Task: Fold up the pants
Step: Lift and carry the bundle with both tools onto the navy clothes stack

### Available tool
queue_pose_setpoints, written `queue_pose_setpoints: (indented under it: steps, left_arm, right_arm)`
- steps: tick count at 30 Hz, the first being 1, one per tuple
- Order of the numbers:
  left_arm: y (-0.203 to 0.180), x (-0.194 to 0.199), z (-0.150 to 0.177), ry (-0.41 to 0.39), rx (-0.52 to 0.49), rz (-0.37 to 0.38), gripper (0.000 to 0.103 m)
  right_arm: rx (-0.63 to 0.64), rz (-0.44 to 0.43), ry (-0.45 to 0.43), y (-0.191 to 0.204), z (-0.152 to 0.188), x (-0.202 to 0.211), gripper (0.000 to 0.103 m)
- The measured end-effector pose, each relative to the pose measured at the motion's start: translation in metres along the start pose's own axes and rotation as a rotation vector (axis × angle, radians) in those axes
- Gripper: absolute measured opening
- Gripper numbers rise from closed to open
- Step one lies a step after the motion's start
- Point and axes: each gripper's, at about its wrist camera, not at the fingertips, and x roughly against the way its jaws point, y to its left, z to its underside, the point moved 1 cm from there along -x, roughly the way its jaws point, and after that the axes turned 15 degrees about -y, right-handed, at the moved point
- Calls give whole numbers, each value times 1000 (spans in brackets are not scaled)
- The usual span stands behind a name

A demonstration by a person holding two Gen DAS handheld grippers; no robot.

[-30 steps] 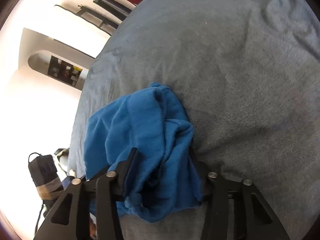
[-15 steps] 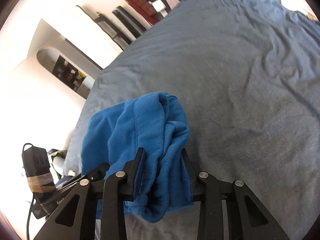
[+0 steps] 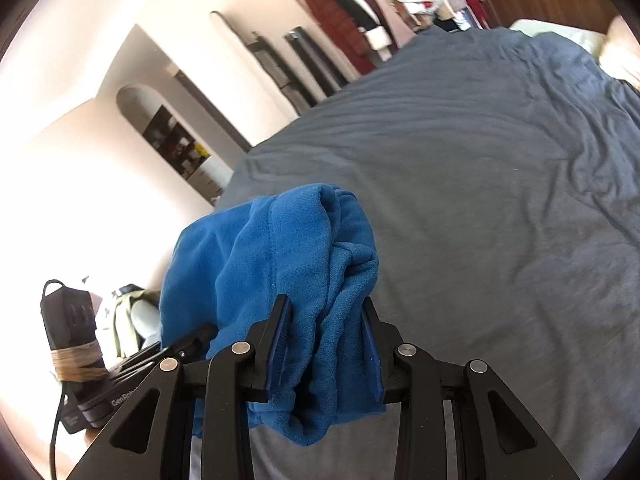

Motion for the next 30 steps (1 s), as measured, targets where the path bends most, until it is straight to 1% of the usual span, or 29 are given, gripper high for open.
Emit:
queue_pose_setpoints:
  steps: [3, 7, 12, 15, 19, 23, 30]
  left_arm:
    - [18, 29, 0, -24, 1, -30, 35]
    - [46, 70, 1, -49, 8, -73, 35]
    - [83, 114, 5, -67, 17, -120, 35]
    - [103, 137, 5, -68, 6, -147, 35]
    - [133, 161, 4, -62, -10, -182, 35]
    - [170, 182, 5, -54, -10, -217, 35]
    - [226, 193, 3, -29, -23, -263, 35]
  right_arm:
    - [21, -39, 3, 30, 8, 0, 34]
    - [37, -84, 15, 61, 19, -2, 34]
    - [65, -134, 32, 108, 38, -7, 34]
    - [71, -158, 46, 130, 45, -14, 34]
    - [86, -192, 64, 162, 59, -24, 34]
    - [80, -221, 85, 191, 75, -43, 34]
    - [51, -254, 122, 223, 97, -81, 34]
